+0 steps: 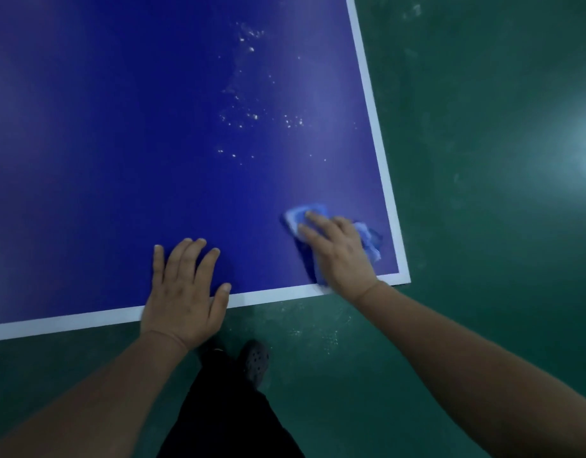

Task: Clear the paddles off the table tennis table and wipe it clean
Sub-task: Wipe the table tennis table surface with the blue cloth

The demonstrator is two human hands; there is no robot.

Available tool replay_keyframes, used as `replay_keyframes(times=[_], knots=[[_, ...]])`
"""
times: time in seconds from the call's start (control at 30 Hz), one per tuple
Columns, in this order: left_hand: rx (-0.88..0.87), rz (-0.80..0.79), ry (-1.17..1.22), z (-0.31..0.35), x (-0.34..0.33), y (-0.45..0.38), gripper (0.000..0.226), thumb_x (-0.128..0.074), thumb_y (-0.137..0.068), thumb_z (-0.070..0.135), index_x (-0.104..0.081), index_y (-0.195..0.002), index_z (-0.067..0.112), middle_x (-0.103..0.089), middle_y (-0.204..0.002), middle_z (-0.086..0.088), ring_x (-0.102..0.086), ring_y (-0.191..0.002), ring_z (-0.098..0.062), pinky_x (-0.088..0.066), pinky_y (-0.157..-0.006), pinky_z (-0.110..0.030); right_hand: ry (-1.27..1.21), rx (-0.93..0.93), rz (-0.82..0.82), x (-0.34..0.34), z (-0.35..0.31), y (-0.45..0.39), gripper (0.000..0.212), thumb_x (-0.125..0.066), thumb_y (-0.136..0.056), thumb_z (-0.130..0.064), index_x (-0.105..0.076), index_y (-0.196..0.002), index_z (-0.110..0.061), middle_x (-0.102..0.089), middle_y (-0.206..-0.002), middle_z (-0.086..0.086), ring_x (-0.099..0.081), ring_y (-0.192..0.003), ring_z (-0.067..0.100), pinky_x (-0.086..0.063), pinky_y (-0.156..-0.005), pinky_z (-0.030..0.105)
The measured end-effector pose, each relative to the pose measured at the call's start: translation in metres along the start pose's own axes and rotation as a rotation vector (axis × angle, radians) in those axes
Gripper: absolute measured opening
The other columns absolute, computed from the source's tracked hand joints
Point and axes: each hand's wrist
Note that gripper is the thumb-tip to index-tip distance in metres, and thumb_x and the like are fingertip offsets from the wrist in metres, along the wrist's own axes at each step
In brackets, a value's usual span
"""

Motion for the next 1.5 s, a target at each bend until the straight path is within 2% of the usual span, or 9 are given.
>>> replay_keyframes(times=[0.07,0.2,0.3,0.43,0.63,0.83,1.07,1.23,1.5], knots=[[-0.003,-0.003,0.009,-0.002,0.000,0.000,0.063,-0.034,-0.094,0.045,-0.051,-0.136,0.001,-0.041,-0.144,-0.020,-0.033,-0.140,-0.038,-0.006,-0.120,-0.060,0.037,-0.024,0.048,-0.007,0.024,-0.003,0.045,-0.044,-0.081,-0.004,-0.063,-0.119,-0.019,-0.061,-0.130,0.010,-0.057,-0.096,0.035,-0.045,-0.080,0.038],[-0.003,-0.019,0.038,-0.003,0.001,0.001,0.062,-0.035,-0.094,0.044,-0.053,-0.136,0.003,-0.043,-0.145,-0.019,-0.032,-0.141,-0.036,-0.008,-0.121,-0.059,0.073,-0.662,0.142,0.004,0.045,-0.022,0.047,-0.042,-0.089,-0.003,-0.060,-0.130,-0.019,-0.050,-0.145,0.005,-0.048,-0.114,0.039,-0.042,-0.088,0.042],[0.005,0.008,0.083,-0.003,0.002,0.001,0.059,-0.037,-0.095,0.042,-0.054,-0.135,0.003,-0.045,-0.144,-0.018,-0.033,-0.141,-0.035,-0.007,-0.122,-0.057,0.045,-0.248,0.053,-0.022,-0.036,0.000,0.048,-0.045,-0.078,-0.002,-0.061,-0.120,-0.018,-0.060,-0.131,0.009,-0.054,-0.094,0.036,-0.039,-0.077,0.042],[-0.007,0.043,0.200,-0.008,0.007,0.002,0.054,-0.039,-0.095,0.036,-0.052,-0.136,0.003,-0.045,-0.144,-0.017,-0.034,-0.141,-0.034,-0.006,-0.123,-0.052,0.043,0.079,-0.051,-0.025,-0.041,0.024,0.046,-0.046,-0.083,-0.013,-0.059,-0.126,-0.016,-0.059,-0.137,0.008,-0.055,-0.107,0.035,-0.042,-0.090,0.043],[0.150,0.065,0.176,-0.047,0.025,0.007,0.055,-0.038,-0.093,0.037,-0.053,-0.134,0.003,-0.044,-0.144,-0.016,-0.034,-0.140,-0.034,0.001,-0.124,-0.047,0.136,-0.797,0.006,-0.002,-0.007,-0.025,0.051,-0.036,-0.099,-0.019,-0.039,-0.150,-0.017,-0.033,-0.158,0.009,-0.035,-0.137,0.038,-0.030,-0.114,0.047],[0.235,0.039,0.082,-0.095,0.034,0.015,0.060,-0.035,-0.092,0.039,-0.053,-0.134,-0.001,-0.042,-0.145,-0.021,-0.033,-0.140,-0.039,0.004,-0.123,-0.051,0.015,0.081,-0.141,-0.045,-0.116,-0.013,0.049,-0.046,-0.088,-0.020,-0.054,-0.136,-0.018,-0.052,-0.146,0.008,-0.050,-0.125,0.040,-0.040,-0.103,0.048],[0.240,0.038,0.098,-0.102,0.028,0.017,0.060,-0.033,-0.095,0.041,-0.051,-0.137,0.002,-0.041,-0.148,-0.019,-0.031,-0.142,-0.036,-0.005,-0.122,-0.056,0.157,-0.548,0.009,-0.023,-0.047,-0.020,0.050,-0.035,-0.098,-0.029,-0.058,-0.137,-0.009,-0.047,-0.150,0.012,-0.039,-0.135,0.046,-0.035,-0.112,0.056],[0.239,0.180,0.165,-0.107,0.022,0.019,0.057,-0.035,-0.097,0.037,-0.043,-0.140,0.001,-0.041,-0.148,-0.022,-0.033,-0.141,-0.039,-0.012,-0.121,-0.059,0.062,-0.073,-0.066,-0.059,-0.154,-0.044,0.050,-0.046,-0.090,-0.023,-0.057,-0.137,-0.014,-0.045,-0.152,0.008,-0.041,-0.137,0.042,-0.035,-0.110,0.053],[0.284,0.329,0.210,-0.108,0.017,0.019,0.054,-0.027,-0.103,0.037,-0.041,-0.140,0.000,-0.042,-0.147,-0.025,-0.035,-0.140,-0.040,-0.018,-0.118,-0.062,-0.015,0.174,-0.191,-0.084,-0.246,-0.151,0.051,-0.034,-0.096,-0.032,-0.048,-0.144,-0.022,-0.037,-0.157,-0.001,-0.026,-0.146,0.032,-0.024,-0.112,0.045]])
Point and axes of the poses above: each hand's wrist, its own y-axis away from the middle knuckle, its own x-axis out of the back of the hand, z = x × y
